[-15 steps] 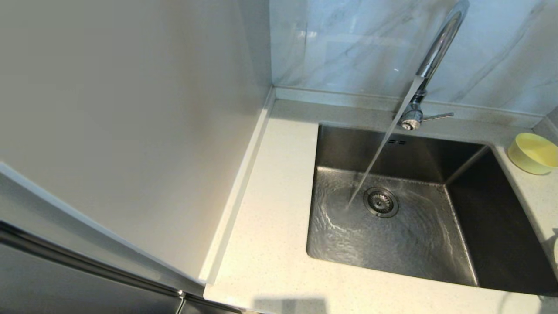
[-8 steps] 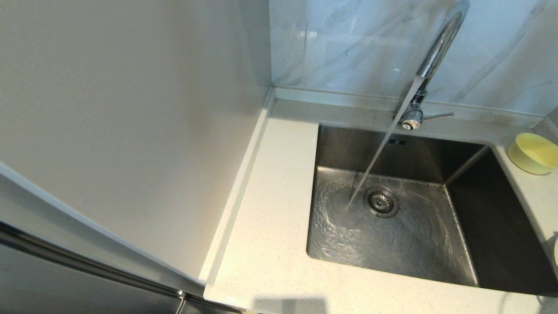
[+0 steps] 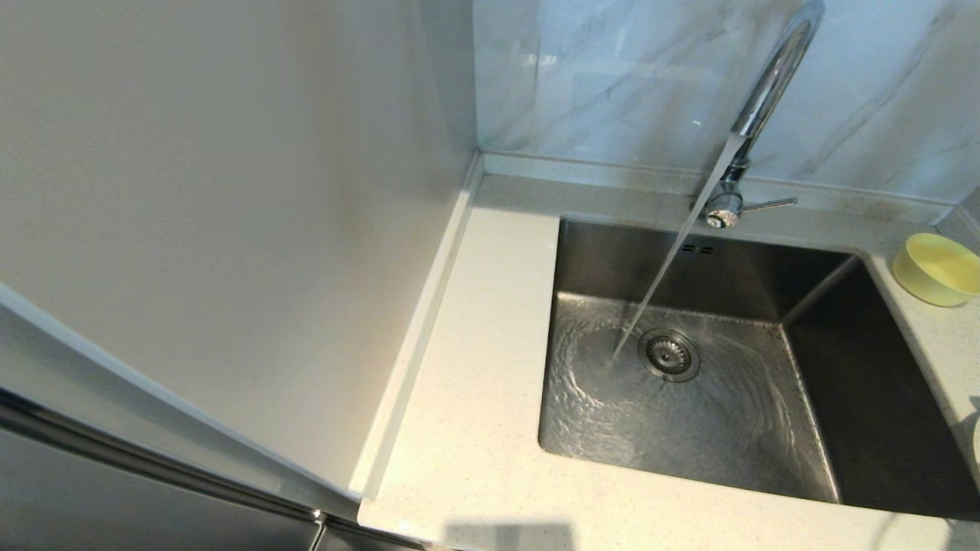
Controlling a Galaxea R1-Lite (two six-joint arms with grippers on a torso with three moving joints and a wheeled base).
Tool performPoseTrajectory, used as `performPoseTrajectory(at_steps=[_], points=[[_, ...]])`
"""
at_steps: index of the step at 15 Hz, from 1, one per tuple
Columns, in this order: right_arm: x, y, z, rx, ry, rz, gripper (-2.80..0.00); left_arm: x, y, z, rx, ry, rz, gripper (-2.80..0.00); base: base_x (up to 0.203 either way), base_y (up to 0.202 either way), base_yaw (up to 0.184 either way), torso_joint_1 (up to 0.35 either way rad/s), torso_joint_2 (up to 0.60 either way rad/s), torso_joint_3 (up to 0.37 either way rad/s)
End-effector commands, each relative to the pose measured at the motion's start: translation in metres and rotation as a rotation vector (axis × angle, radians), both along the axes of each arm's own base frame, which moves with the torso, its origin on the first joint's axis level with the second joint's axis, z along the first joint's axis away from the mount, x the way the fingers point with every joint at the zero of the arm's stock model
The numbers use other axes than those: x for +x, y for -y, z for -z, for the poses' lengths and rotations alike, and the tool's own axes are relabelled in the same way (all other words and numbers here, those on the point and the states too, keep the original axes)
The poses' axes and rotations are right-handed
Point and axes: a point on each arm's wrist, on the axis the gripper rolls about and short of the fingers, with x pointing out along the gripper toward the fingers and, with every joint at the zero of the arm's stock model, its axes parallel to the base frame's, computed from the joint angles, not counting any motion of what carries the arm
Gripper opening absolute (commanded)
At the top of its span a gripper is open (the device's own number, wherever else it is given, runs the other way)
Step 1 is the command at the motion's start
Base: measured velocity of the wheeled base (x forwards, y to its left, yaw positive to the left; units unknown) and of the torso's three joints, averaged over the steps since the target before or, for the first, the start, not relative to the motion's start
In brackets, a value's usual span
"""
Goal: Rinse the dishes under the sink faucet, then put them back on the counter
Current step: Place the chopsticks on the table
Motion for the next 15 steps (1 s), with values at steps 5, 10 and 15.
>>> performPoseTrajectory(at_steps=[5,10,15], points=[[-0.005,-0.012,-0.031,-0.112,0.068,-0.037,0.00,0.000,0.000,0.000,0.000,0.001,0.001,-2.80,0.000,0.000,0.000,0.000,0.00,0.000],[0.024,-0.027,-0.070,-0.215,0.151,-0.176,0.00,0.000,0.000,0.000,0.000,0.001,0.000,-2.80,0.000,0.000,0.000,0.000,0.00,0.000],[0.042,-0.043,-0.094,-0.232,0.217,-0.278,0.00,0.000,0.000,0.000,0.000,0.001,0.001,-2.80,0.000,0.000,0.000,0.000,0.00,0.000]])
